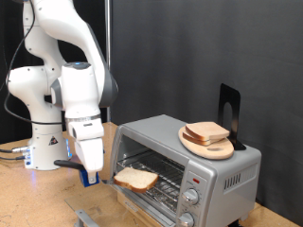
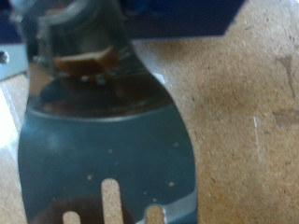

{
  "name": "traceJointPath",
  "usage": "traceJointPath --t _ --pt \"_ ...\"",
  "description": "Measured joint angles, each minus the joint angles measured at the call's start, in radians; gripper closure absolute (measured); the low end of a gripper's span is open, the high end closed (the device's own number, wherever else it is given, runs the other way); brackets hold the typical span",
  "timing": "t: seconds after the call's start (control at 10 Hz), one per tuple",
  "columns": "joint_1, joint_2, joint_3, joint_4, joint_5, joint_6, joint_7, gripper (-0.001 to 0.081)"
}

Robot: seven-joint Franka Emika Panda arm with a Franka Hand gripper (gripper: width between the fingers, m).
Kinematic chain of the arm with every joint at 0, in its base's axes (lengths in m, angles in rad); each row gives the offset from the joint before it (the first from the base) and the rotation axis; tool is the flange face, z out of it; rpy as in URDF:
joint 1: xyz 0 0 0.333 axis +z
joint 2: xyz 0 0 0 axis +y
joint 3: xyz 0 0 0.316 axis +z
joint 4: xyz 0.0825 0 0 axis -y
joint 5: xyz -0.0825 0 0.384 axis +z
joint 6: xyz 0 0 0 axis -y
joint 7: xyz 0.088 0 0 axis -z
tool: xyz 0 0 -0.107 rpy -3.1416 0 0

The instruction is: Make a piece of toast with the oven

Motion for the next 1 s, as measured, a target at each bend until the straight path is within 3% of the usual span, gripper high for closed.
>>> traceJointPath --t 0.4,1.0 --pt "-0.001 0.003 -0.01 0.036 0.126 -0.052 -0.103 0.0318" --pt "0.017 -0.026 0.039 0.043 0.153 -0.088 -0.051 0.0318"
